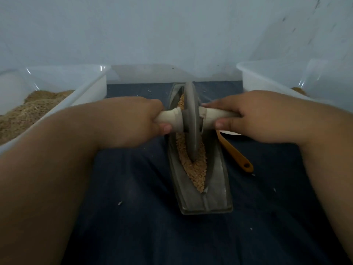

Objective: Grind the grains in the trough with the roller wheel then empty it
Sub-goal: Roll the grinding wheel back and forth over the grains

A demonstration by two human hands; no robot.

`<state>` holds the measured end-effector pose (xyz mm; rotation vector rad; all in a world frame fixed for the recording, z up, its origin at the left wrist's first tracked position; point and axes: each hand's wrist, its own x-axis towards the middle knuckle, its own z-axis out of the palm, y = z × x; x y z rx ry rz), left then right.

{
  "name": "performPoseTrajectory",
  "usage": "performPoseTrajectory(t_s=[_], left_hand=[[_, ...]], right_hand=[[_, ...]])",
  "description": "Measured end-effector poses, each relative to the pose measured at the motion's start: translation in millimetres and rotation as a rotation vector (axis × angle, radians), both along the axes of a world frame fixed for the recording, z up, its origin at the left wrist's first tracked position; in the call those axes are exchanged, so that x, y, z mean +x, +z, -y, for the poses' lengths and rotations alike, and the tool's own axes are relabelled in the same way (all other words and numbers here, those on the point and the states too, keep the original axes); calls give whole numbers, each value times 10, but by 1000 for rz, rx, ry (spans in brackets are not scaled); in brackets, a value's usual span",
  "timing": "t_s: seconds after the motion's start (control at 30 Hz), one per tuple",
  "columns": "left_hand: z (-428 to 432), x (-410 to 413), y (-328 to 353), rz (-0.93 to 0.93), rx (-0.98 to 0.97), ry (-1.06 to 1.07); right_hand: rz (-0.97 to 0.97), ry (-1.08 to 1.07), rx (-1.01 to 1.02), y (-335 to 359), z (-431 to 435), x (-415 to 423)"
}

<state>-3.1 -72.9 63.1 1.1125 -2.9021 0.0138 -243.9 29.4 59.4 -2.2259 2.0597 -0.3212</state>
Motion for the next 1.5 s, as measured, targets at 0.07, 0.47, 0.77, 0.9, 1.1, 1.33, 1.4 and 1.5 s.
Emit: performPoseTrajectory(t_s=[0.07, 0.47, 0.77, 0.9, 1.1, 1.33, 1.4, 1.5], left_hand=[[129, -84, -143, -81, -208, 1], [331, -155, -351, -180, -335, 46], [-71, 79, 14, 56, -3, -40], [27, -12, -70, -20, -101, -37], [267, -243, -275, -143, -464, 53], [217, -179, -249, -101, -392, 31], [124, -113, -169, -67, -289, -8], [-17, 3, -30, 0, -114, -46]], right_hand=[[-29, -60, -160, -149, 127, -21], [-262, -158, -363, -240, 309, 50], [-117, 49, 18, 81, -98, 28], [-78, 36, -34, -73, 52, -13], [-291, -96, -400, -392, 432, -106], [-222, -61, -312, -285, 353, -83], [-137, -13, -174, -152, 219, -61], [-65, 47, 23, 13, -2, -34]])
